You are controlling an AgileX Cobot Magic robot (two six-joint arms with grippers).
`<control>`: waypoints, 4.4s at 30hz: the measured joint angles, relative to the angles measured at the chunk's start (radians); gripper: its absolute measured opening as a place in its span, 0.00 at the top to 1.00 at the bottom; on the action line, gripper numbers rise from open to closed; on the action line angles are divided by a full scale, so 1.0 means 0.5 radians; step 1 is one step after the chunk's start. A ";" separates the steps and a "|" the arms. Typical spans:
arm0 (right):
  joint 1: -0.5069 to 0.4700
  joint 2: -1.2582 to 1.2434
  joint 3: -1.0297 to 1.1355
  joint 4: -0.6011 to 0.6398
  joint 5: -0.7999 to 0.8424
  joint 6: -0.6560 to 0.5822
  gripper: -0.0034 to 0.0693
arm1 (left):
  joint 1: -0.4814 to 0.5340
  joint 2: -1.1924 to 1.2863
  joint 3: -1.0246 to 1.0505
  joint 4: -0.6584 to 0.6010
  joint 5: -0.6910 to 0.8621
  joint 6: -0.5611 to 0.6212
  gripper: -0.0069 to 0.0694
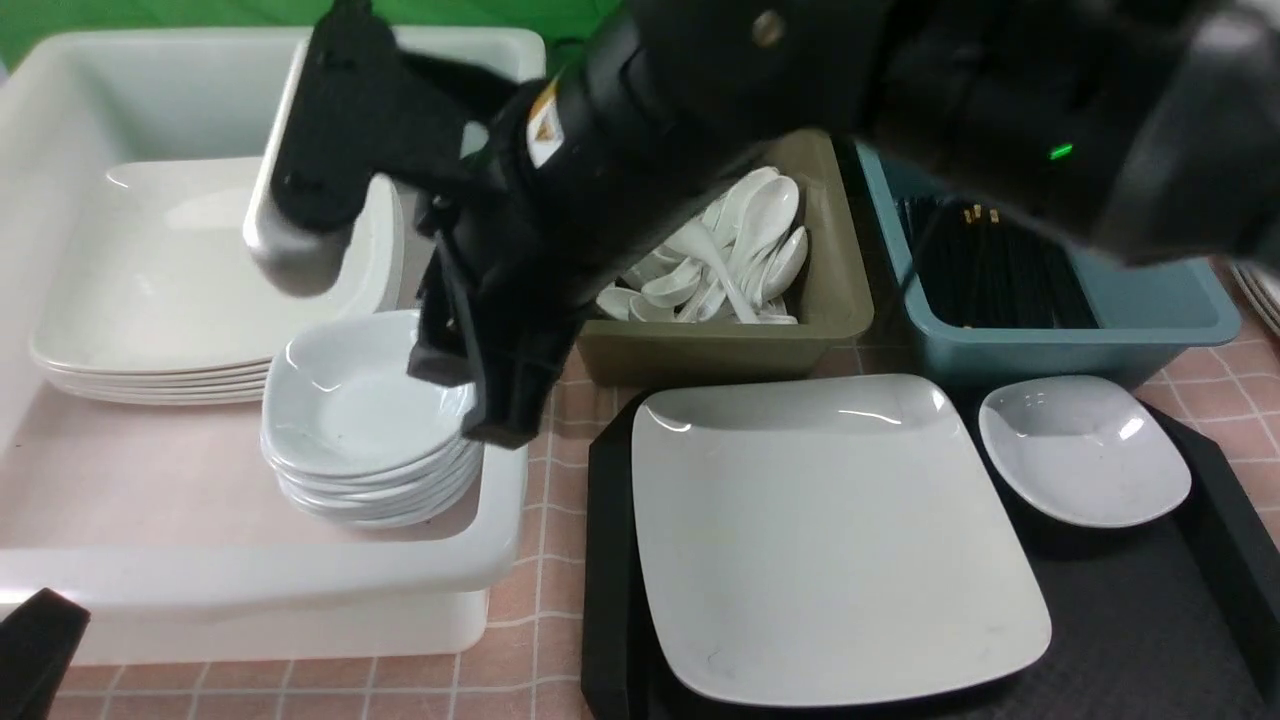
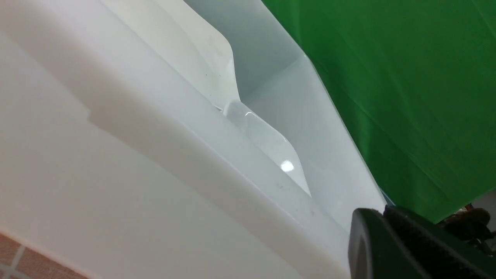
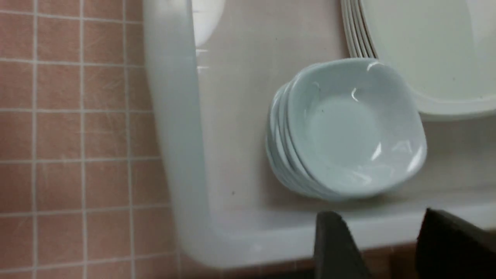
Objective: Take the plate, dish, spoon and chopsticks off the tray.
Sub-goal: Use the right arm to put the small plate into the large storage box on the left, then use the right arm to grab a small plate from the dinner plate, then use the right arm to put the small plate into the large storage box on the left, then use the left arm to grab a plate from the dinner plate
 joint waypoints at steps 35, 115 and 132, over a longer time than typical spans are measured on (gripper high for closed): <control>-1.227 -0.481 1.854 -0.433 -0.447 0.705 0.35 | 0.000 0.000 0.000 0.063 0.039 0.000 0.88; 0.038 0.324 0.097 0.240 -0.696 0.172 0.39 | 0.000 0.000 0.000 0.100 0.050 0.000 0.88; 0.038 -1.115 0.147 -0.163 0.415 0.818 0.91 | 0.000 0.047 -0.116 -0.575 0.280 0.200 0.88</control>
